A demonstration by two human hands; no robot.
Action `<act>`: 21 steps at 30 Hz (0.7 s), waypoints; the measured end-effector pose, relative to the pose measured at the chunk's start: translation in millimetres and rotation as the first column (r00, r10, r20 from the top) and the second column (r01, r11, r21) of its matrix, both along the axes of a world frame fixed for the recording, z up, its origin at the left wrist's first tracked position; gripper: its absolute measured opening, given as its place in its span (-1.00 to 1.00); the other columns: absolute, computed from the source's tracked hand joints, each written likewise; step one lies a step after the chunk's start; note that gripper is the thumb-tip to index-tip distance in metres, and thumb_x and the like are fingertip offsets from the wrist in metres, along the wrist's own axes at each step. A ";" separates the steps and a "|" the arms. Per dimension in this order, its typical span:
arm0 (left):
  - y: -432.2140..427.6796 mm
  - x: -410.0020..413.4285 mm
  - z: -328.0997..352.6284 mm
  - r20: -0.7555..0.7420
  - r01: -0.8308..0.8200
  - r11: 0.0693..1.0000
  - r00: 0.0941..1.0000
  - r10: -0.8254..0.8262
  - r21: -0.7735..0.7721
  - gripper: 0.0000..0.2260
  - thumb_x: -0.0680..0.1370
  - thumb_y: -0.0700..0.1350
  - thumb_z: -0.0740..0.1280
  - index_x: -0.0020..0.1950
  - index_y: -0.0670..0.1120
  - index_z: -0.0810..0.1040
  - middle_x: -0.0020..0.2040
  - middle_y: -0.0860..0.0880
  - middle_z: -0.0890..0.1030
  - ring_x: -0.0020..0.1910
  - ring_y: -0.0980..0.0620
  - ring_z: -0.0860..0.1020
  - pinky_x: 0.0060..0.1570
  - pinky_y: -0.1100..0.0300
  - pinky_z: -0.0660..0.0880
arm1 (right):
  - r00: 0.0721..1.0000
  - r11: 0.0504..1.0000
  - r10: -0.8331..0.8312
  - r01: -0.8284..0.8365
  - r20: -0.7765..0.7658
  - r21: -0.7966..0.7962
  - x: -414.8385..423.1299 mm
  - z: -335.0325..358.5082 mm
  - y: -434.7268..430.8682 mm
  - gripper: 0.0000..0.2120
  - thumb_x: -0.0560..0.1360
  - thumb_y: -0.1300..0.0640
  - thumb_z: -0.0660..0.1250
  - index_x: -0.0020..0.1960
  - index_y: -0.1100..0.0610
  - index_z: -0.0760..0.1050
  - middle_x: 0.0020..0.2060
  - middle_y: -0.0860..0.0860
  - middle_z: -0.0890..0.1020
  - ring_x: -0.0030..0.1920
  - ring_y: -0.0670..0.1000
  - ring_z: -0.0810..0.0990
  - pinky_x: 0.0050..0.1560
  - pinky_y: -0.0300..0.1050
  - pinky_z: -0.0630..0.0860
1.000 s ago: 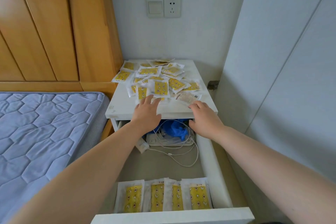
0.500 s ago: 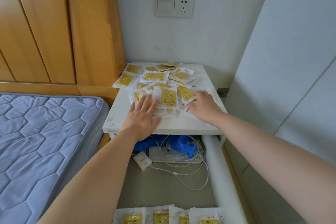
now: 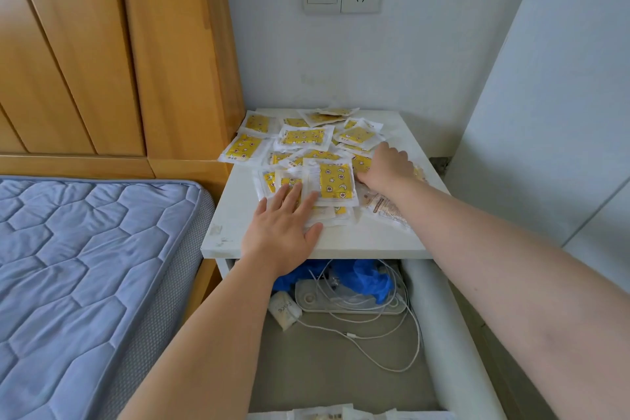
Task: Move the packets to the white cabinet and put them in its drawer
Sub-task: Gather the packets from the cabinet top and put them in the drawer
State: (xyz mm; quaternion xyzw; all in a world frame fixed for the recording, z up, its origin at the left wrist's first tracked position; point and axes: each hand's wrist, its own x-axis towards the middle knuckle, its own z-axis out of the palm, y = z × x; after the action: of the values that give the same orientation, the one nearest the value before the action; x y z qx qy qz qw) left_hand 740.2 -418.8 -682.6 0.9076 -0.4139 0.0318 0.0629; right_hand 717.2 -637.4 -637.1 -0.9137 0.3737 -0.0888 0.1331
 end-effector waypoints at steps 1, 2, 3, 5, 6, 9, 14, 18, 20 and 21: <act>-0.2 0.1 0.2 -0.002 0.001 1.000 1.000 -0.001 -0.002 -0.48 0.62 0.21 -0.11 0.56 0.17 -0.15 0.59 0.05 -0.14 0.55 0.02 -0.17 0.51 -0.01 -0.14 | 1.000 1.000 -0.015 0.015 -0.019 -0.008 3.9 1.3 0.9 -0.32 0.47 -0.05 0.37 0.43 0.22 0.17 0.28 0.17 0.43 0.30 0.18 0.35 0.20 0.03 0.37; -0.4 0.1 0.2 -0.003 0.003 1.000 1.000 -0.003 -0.003 -0.48 0.62 0.21 -0.11 0.56 0.17 -0.15 0.59 0.05 -0.13 0.55 0.02 -0.17 0.51 -0.01 -0.13 | 0.999 1.000 -0.026 0.026 -0.027 0.006 7.2 2.6 1.3 -0.31 0.46 0.01 0.37 0.45 0.21 0.13 0.29 0.17 0.42 0.30 0.19 0.35 0.20 0.02 0.36; -0.5 -0.1 0.3 -0.005 0.004 1.000 1.000 -0.004 -0.006 -0.48 0.62 0.21 -0.11 0.56 0.16 -0.14 0.59 0.05 -0.13 0.55 0.02 -0.17 0.51 0.00 -0.13 | 0.999 0.999 -0.030 0.031 -0.020 0.038 9.7 5.1 2.3 -0.30 0.46 0.07 0.36 0.46 0.21 0.10 0.29 0.17 0.42 0.30 0.19 0.35 0.21 0.02 0.36; 0.1 -0.7 0.5 -0.011 0.004 1.000 1.000 -0.004 -0.018 -0.48 0.62 0.20 -0.09 0.56 0.16 -0.12 0.59 0.05 -0.12 0.56 0.02 -0.16 0.51 0.00 -0.11 | 0.999 0.989 -0.040 0.036 0.030 0.142 13.6 11.8 2.8 -0.30 0.47 0.16 0.34 0.48 0.23 0.06 0.29 0.17 0.43 0.30 0.19 0.39 0.16 -0.02 0.39; 0.6 -1.1 0.8 -0.012 0.003 1.000 1.000 -0.004 -0.022 -0.48 0.62 0.20 -0.09 0.56 0.16 -0.12 0.59 0.05 -0.11 0.56 0.02 -0.15 0.51 0.00 -0.10 | 0.998 0.981 -0.049 0.039 0.047 0.189 14.4 16.3 2.8 -0.31 0.48 0.20 0.34 0.48 0.26 0.07 0.29 0.16 0.45 0.29 0.17 0.43 0.12 -0.05 0.41; 1.3 -1.7 1.5 -0.015 0.002 1.000 1.000 -0.002 -0.019 -0.48 0.62 0.19 -0.08 0.56 0.16 -0.12 0.59 0.05 -0.11 0.56 0.02 -0.15 0.52 0.00 -0.10 | 0.998 0.977 -0.058 0.051 0.029 0.206 10.4 36.4 -1.2 -0.56 0.49 0.22 0.37 0.31 0.31 0.34 0.18 0.14 0.53 0.21 0.12 0.52 0.04 -0.12 0.45; 1.2 -2.9 2.7 -0.011 0.003 1.000 1.000 -0.003 -0.019 -0.49 0.62 0.19 -0.07 0.56 0.17 -0.11 0.59 0.05 -0.09 0.56 0.01 -0.14 0.51 0.01 -0.08 | 0.984 0.957 -0.117 0.076 0.133 0.280 -13.9 65.5 -41.3 -0.58 0.43 0.17 0.47 0.20 0.31 0.45 0.15 0.16 0.56 0.16 0.13 0.56 0.11 -0.10 0.48; 1.2 -2.9 3.8 -0.013 0.001 1.000 1.000 -0.001 -0.013 -0.49 0.62 0.19 -0.08 0.56 0.17 -0.11 0.59 0.05 -0.10 0.56 0.02 -0.14 0.51 0.01 -0.08 | 0.990 0.957 0.107 -0.079 -0.086 0.279 -38.3 70.1 -68.1 -0.74 0.43 0.08 0.47 -0.06 0.25 0.51 0.00 0.16 0.59 -0.04 0.11 0.54 0.00 -0.08 0.46; 1.4 -3.3 4.0 -0.015 -0.003 1.000 1.000 0.002 -0.016 -0.49 0.62 0.18 -0.07 0.56 0.17 -0.11 0.59 0.05 -0.10 0.56 0.02 -0.14 0.52 0.01 -0.08 | 0.934 0.953 0.249 -0.190 -0.257 0.234 -42.1 67.3 -65.0 -0.75 0.47 0.09 0.42 -0.01 0.27 0.53 -0.03 0.16 0.59 -0.09 0.09 0.51 -0.07 -0.12 0.43; 1.3 -3.5 4.4 -0.015 -0.003 1.000 1.000 0.003 -0.017 -0.49 0.62 0.18 -0.07 0.56 0.17 -0.11 0.59 0.05 -0.10 0.56 0.02 -0.14 0.52 0.01 -0.08 | 0.907 0.946 0.296 -0.236 -0.301 0.221 -41.3 65.0 -61.4 -0.72 0.49 0.09 0.40 0.05 0.29 0.54 -0.01 0.16 0.59 -0.07 0.09 0.53 -0.05 -0.11 0.44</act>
State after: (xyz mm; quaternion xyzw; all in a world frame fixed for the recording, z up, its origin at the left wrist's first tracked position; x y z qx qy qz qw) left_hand 736.7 -417.5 -678.2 0.9079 -0.4116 0.0286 0.0736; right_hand 676.0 -698.8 -572.1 -0.9423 0.2685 0.1184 0.1613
